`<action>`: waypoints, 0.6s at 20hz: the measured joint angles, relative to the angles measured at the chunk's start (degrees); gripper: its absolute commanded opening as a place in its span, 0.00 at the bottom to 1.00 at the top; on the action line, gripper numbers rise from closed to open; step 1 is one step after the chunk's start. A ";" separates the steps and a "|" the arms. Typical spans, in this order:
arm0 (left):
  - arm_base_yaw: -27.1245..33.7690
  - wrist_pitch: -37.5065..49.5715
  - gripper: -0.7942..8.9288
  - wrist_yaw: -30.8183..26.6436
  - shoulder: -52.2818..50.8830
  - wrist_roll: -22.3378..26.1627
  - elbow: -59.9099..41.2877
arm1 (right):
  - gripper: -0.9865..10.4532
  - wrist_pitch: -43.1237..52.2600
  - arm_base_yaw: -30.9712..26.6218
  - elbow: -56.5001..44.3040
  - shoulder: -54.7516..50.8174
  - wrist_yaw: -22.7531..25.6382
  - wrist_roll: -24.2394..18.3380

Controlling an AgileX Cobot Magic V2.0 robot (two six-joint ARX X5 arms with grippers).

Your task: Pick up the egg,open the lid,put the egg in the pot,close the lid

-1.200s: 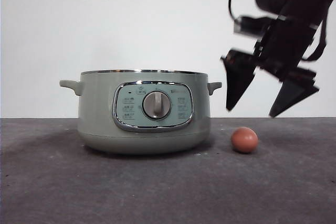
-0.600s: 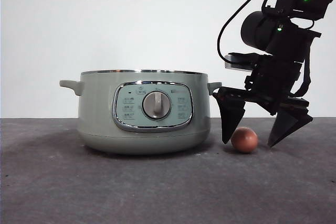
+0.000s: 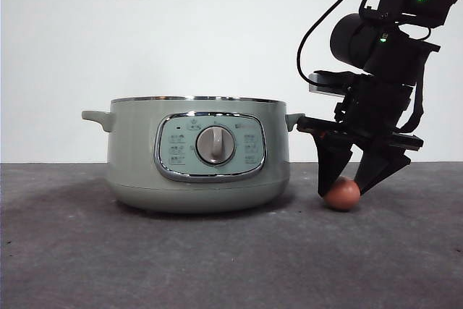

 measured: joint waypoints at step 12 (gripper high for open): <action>0.00 0.00 0.07 0.00 0.24 0.00 0.00 | 0.07 -6.49 0.70 0.77 -19.30 0.07 0.00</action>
